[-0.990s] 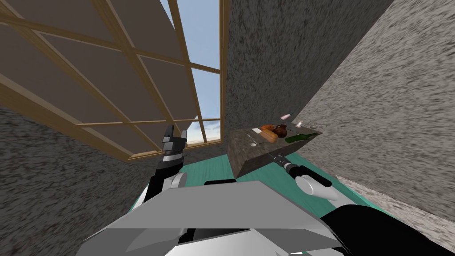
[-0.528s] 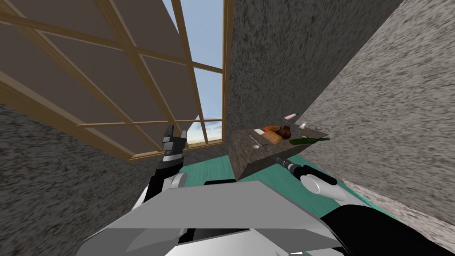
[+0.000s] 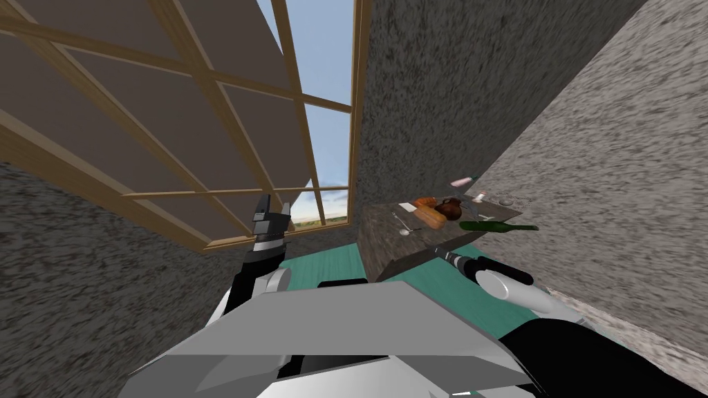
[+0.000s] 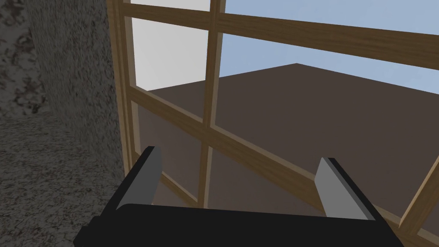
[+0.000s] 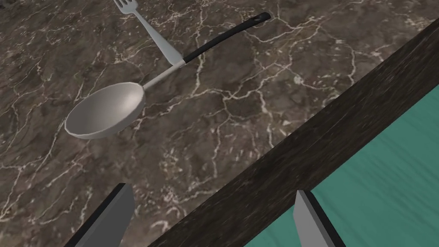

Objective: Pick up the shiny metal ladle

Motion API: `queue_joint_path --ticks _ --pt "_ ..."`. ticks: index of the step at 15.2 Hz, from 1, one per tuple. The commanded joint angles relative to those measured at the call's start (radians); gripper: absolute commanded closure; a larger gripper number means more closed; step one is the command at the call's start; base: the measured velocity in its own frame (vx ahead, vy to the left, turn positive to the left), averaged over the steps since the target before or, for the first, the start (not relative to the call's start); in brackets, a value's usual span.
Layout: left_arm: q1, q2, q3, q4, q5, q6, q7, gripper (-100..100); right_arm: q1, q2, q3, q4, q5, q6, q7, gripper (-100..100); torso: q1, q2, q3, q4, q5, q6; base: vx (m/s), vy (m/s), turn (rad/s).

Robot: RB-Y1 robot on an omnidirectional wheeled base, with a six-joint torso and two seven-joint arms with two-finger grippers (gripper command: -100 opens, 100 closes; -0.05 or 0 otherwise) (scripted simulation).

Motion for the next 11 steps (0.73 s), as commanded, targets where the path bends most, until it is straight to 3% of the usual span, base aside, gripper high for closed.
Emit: queue_joint_path --ticks 1,2,3,6,7,9,10,11 --pt "0.000 0.000 0.000 0.000 0.000 0.000 0.000 0 0.004 -0.010 -0.004 0.005 -0.018 0.020 -0.050 -100 0.000 0.000 0.000 0.000 0.000 0.000 0.070 0.022 0.032" --pt "0.000 0.000 0.000 0.000 0.000 0.000 0.000 0 0.004 -0.010 -0.004 0.005 -0.018 0.020 -0.054 -100 0.000 0.000 0.000 0.000 0.000 0.000 0.039 0.007 0.007" --pt "0.000 0.000 0.000 0.000 0.000 0.000 0.000 0 0.017 -0.047 -0.008 0.027 -0.061 0.063 -0.090 -100 -0.001 0.001 0.001 0.000 0.000 0.000 0.063 0.013 0.071" --pt "0.000 0.000 0.000 0.000 0.000 0.000 0.000 0 0.017 -0.047 -0.008 0.027 -0.074 0.063 -0.124 -100 -0.002 0.000 0.000 0.000 0.000 0.000 0.068 0.005 0.034" --pt "0.000 0.000 0.000 0.000 0.000 0.000 0.000 0 0.031 -0.083 -0.012 0.048 -0.121 0.105 -0.161 -100 -0.002 0.001 0.001 0.000 0.000 0.000 0.067 0.021 0.075" --pt "0.000 0.000 0.000 0.000 0.000 0.000 0.000 0 0.031 -0.083 -0.012 0.048 -0.129 0.105 -0.192 -100 -0.001 0.000 0.000 0.000 0.000 0.000 0.081 0.008 0.049" --pt "0.000 0.000 0.000 0.000 0.000 0.000 0.000 0 0.044 -0.118 -0.013 0.067 -0.160 0.146 -0.228 -100 -0.001 0.000 0.000 0.000 0.000 0.000 0.099 0.005 0.075" --pt "0.000 0.000 0.000 0.000 0.000 0.000 0.000 0 0.044 -0.118 -0.013 0.067 -0.182 0.146 -0.240 -100 -0.002 -0.001 -0.001 0.000 0.000 0.000 0.108 0.002 0.080"
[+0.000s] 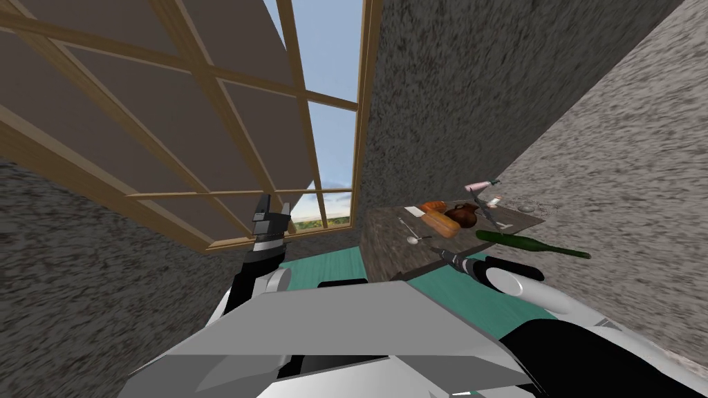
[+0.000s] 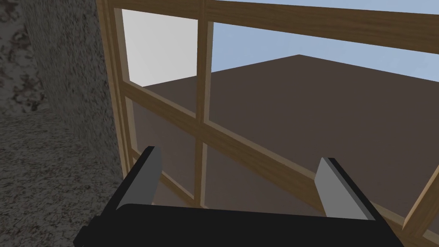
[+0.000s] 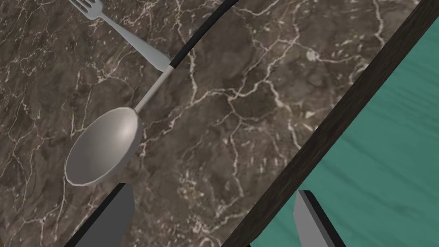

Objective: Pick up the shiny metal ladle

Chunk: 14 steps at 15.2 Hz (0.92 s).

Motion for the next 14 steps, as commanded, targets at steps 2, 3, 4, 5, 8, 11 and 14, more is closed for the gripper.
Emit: queue_joint_path --ticks 2,3,4,5,8,11,14 --pt "0.000 0.000 0.000 0.000 0.000 0.000 0.000 0 0.004 -0.011 -0.001 0.003 -0.019 0.019 -0.049 -100 0.000 0.001 0.000 0.000 0.000 0.000 0.066 -0.004 0.010" --pt "0.000 0.000 0.000 0.000 0.000 0.000 0.000 0 0.017 -0.044 -0.001 0.022 -0.066 0.058 -0.087 -100 0.000 0.002 0.001 0.000 0.000 0.000 0.070 -0.006 0.055" --pt "0.000 0.000 0.000 0.000 0.000 0.000 0.000 0 0.017 -0.044 -0.001 0.022 -0.070 0.058 -0.106 -100 0.000 0.002 0.001 0.000 0.000 0.000 0.091 -0.005 0.082" --pt "0.000 0.000 0.000 0.000 0.000 0.000 0.000 0 0.017 -0.044 -0.001 0.022 -0.070 0.058 -0.110 -100 0.000 0.001 0.001 0.000 0.000 0.000 0.071 -0.001 0.040" --pt "0.000 0.000 0.000 0.000 0.000 0.000 0.000 0 0.030 -0.074 0.001 0.039 -0.119 0.096 -0.167 -100 -0.001 0.000 0.000 0.000 0.000 0.000 0.098 -0.008 0.058" --pt "0.000 0.000 0.000 0.000 0.000 0.000 0.000 0 0.054 -0.128 0.009 0.071 -0.193 0.166 -0.245 -100 -0.001 0.000 0.000 0.000 0.000 0.000 0.101 -0.027 0.084" --pt "0.000 0.000 0.000 0.000 0.000 0.000 0.000 0 0.066 -0.151 0.014 0.085 -0.249 0.198 -0.303 -100 -0.002 -0.001 -0.001 0.000 -0.001 0.000 0.105 -0.028 0.055"
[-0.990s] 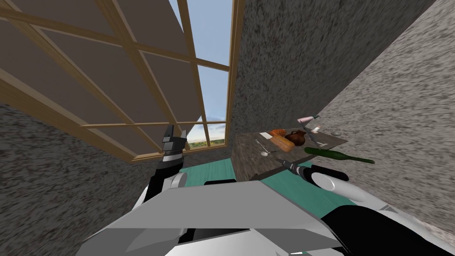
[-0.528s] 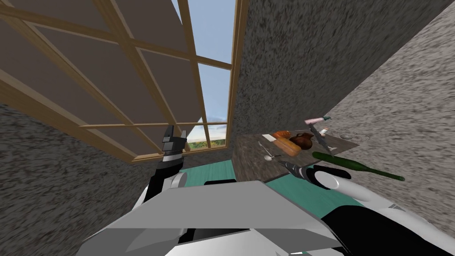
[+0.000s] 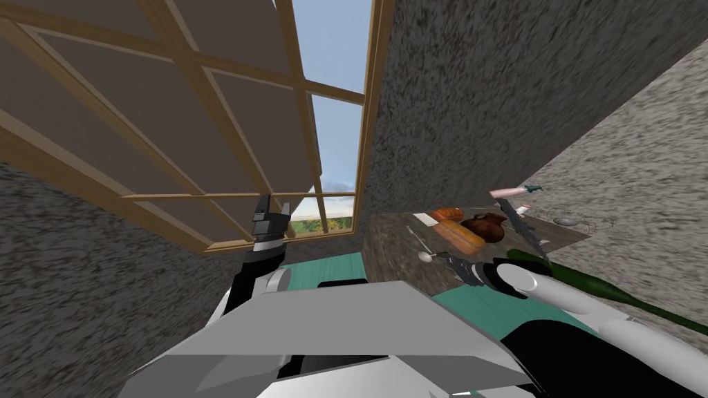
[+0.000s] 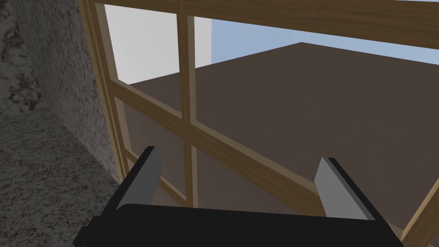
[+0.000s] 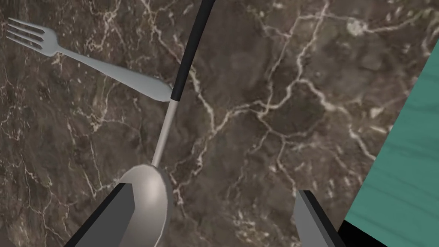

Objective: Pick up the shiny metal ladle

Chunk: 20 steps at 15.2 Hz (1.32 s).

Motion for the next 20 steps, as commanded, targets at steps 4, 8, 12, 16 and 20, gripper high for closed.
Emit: queue_joint_path --ticks 4,8,12,16,20 --pt "0.000 0.000 0.000 0.000 0.000 0.000 0.000 0 0.020 -0.037 0.010 0.022 -0.069 0.055 -0.083 -100 0.000 0.000 0.000 0.000 0.000 0.000 0.096 -0.028 0.065" --pt "0.000 0.000 0.000 0.000 0.000 0.000 0.000 0 0.039 -0.071 0.024 0.042 -0.131 0.105 -0.149 -100 0.000 0.001 0.001 0.000 0.000 0.000 0.086 -0.026 0.066" --pt "0.000 0.000 0.000 0.000 0.000 0.000 0.000 0 0.063 -0.105 0.045 0.063 -0.200 0.161 -0.221 -100 -0.002 -0.001 -0.001 0.000 0.000 0.000 0.114 -0.056 0.077" --pt "0.000 0.000 0.000 0.000 0.000 0.000 0.000 0 0.036 -0.046 0.065 0.086 -0.165 0.135 -0.166 -100 0.001 0.003 0.002 0.001 0.000 0.001 0.050 -0.009 0.017" --pt "0.000 0.000 0.000 0.000 0.000 0.000 0.000 0 0.037 -0.044 0.065 0.086 -0.165 0.135 -0.164 100 0.003 0.006 0.004 0.001 0.001 0.001 0.017 0.008 0.000"
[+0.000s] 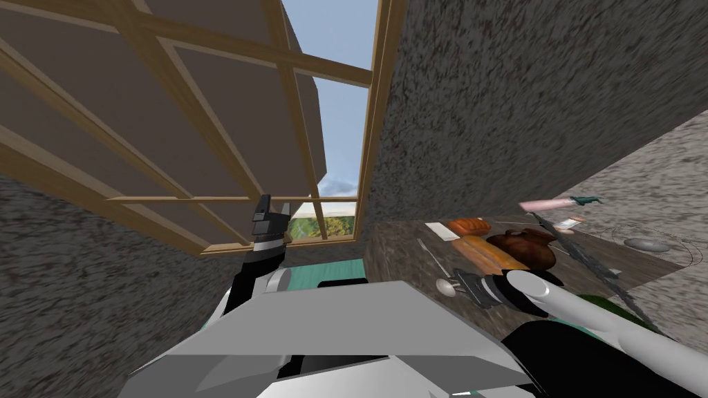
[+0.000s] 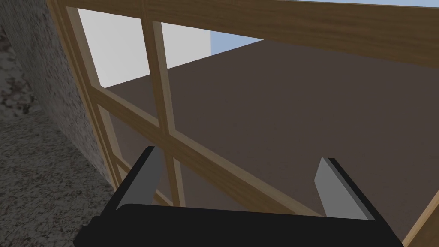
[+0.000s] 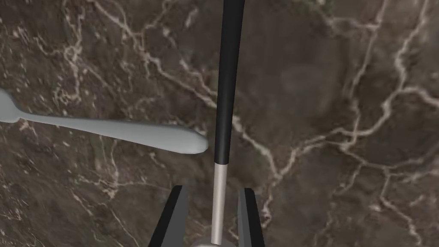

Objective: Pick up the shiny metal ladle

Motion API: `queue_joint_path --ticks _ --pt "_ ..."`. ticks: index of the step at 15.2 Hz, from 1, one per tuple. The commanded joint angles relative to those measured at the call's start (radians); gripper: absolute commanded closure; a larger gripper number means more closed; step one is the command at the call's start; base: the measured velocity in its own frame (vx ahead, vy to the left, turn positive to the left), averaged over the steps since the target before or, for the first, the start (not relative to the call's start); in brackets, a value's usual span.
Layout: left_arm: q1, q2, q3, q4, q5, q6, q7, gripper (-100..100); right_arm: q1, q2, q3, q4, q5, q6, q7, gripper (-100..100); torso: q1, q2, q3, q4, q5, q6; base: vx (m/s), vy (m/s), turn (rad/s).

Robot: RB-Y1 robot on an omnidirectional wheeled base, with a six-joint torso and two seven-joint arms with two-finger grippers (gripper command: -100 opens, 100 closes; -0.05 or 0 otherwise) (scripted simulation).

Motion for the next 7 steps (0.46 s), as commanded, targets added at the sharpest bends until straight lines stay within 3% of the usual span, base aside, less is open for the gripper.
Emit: queue_joint_path --ticks 1,3,6,7 --pt "0.000 0.000 0.000 0.000 0.000 0.000 0.000 0 0.000 0.000 0.000 0.000 0.000 0.000 0.000 100 0.000 0.000 0.000 0.000 0.000 0.000 0.001 0.000 -0.014" --pt "0.000 0.000 0.000 0.000 0.000 0.000 0.000 0 0.000 0.000 0.000 0.000 0.000 0.000 -0.001 100 0.000 0.000 0.000 0.000 0.000 -0.001 0.000 0.000 0.000" --pt "0.000 0.000 0.000 0.000 0.000 0.000 0.000 0 0.019 -0.056 -0.022 -0.025 -0.023 0.017 -0.044 100 0.000 0.003 0.002 0.001 0.001 -0.001 -0.046 -0.009 -0.009" --pt "0.000 0.000 0.000 0.000 0.000 0.000 0.000 0 0.023 -0.039 -0.022 -0.024 -0.016 0.010 -0.031 100 0.000 0.004 0.002 0.001 0.001 -0.001 -0.033 -0.012 0.001"
